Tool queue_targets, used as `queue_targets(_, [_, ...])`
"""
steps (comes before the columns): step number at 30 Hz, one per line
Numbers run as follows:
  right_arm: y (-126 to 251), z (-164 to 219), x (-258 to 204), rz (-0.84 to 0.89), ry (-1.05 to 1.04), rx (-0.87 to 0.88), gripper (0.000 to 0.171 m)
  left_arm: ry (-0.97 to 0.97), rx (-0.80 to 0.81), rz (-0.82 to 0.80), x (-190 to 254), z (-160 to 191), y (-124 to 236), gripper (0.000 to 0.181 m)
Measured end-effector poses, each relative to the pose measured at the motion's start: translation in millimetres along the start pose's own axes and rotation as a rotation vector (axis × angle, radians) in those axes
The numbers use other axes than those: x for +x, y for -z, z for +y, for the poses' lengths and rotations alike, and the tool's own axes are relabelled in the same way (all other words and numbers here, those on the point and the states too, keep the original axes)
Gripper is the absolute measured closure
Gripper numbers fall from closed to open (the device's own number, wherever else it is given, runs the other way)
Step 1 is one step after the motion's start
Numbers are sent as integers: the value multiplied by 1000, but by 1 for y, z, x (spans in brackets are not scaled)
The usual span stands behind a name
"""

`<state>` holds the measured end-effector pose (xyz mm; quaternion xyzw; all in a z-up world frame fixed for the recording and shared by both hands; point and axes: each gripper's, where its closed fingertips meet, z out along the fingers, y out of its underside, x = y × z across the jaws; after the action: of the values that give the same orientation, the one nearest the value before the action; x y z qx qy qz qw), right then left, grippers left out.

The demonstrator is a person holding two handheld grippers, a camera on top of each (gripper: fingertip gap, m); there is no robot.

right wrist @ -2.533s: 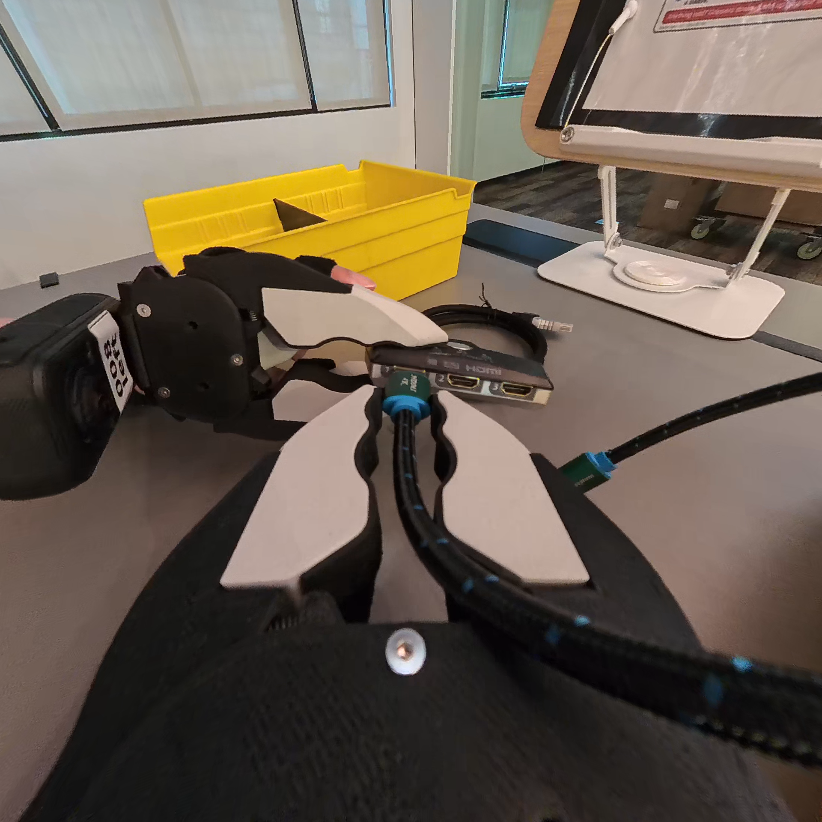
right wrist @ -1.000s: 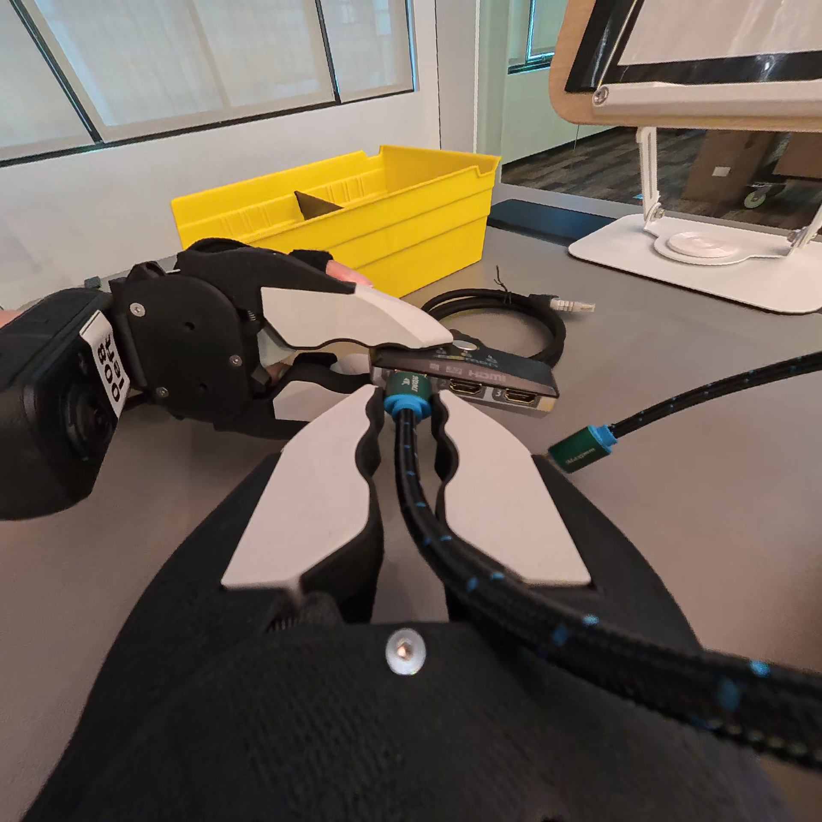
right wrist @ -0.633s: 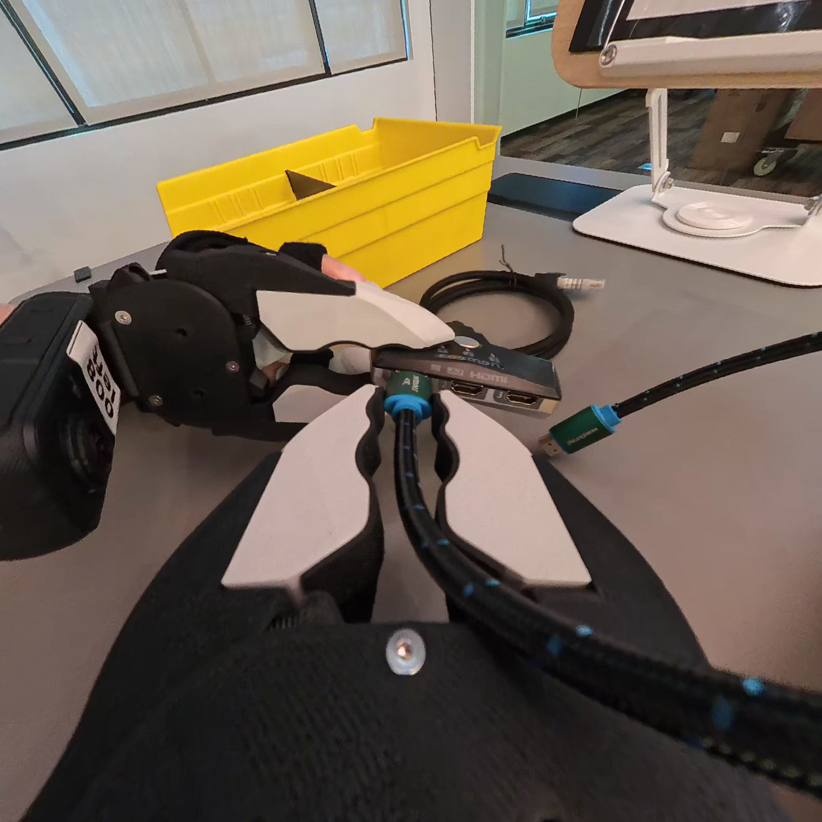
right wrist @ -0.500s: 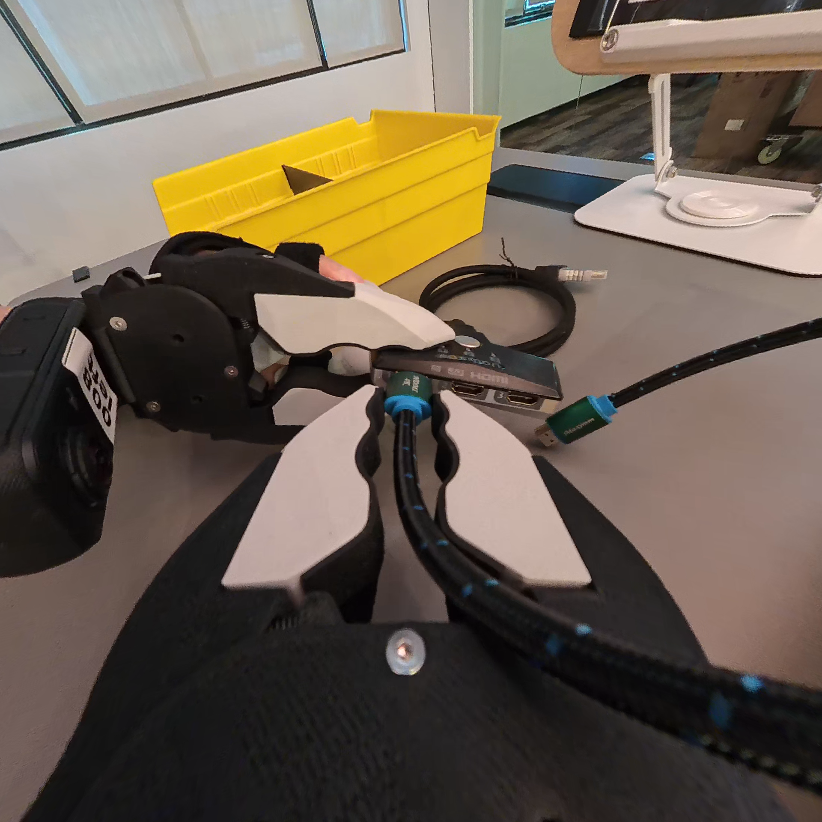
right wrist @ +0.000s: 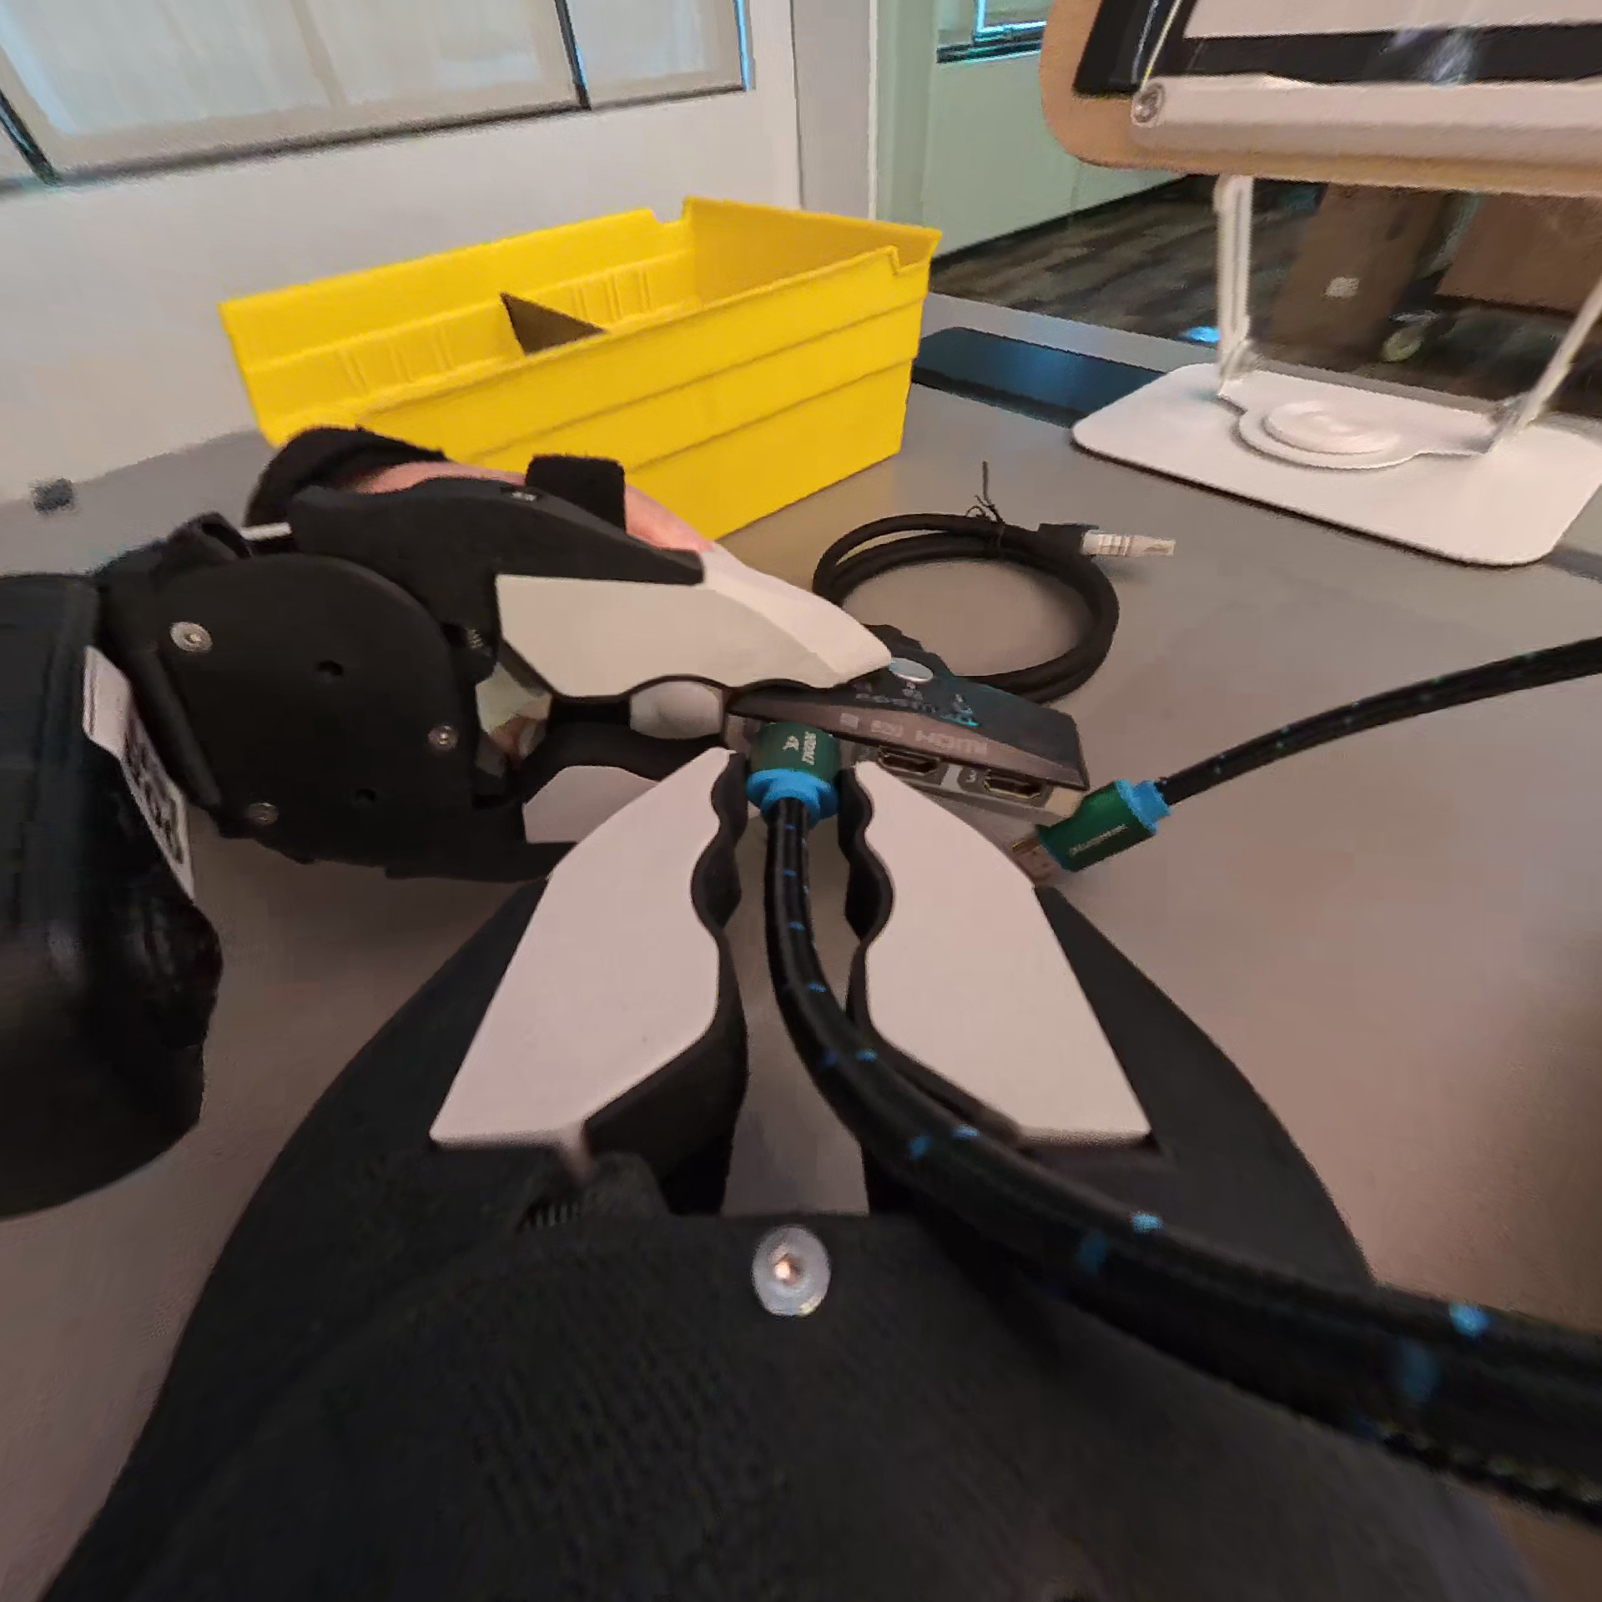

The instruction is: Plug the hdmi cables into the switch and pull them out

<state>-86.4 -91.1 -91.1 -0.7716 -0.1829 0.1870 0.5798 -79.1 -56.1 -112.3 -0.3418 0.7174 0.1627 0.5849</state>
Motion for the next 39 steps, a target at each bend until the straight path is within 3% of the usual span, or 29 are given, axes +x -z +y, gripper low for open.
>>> queue_targets(5, [8, -4, -3, -71, -34, 45, 151, 195, 12, 77, -1, 2, 9, 153])
queue_targets(7, [11, -6, -3, -69, -22, 58, 151, 213, -46, 97, 1, 17, 6, 134])
queue_targets(9, [16, -9, -5, -99, -38, 80, 151, 173, -63, 110, 6, 25, 4, 127])
queue_targets(14, [27, -4, -19, -195, 21, 79, 151, 73, 16, 99, 17, 9, 0, 132])
queue_targets(18, [31, 2, -23, -209, 83, 67, 151, 37, 44, 45, 15, 4, -3, 154])
queue_targets(39, [35, 2, -23, -195, 52, 88, 151, 73, -60, 41, 13, 6, 1, 156])
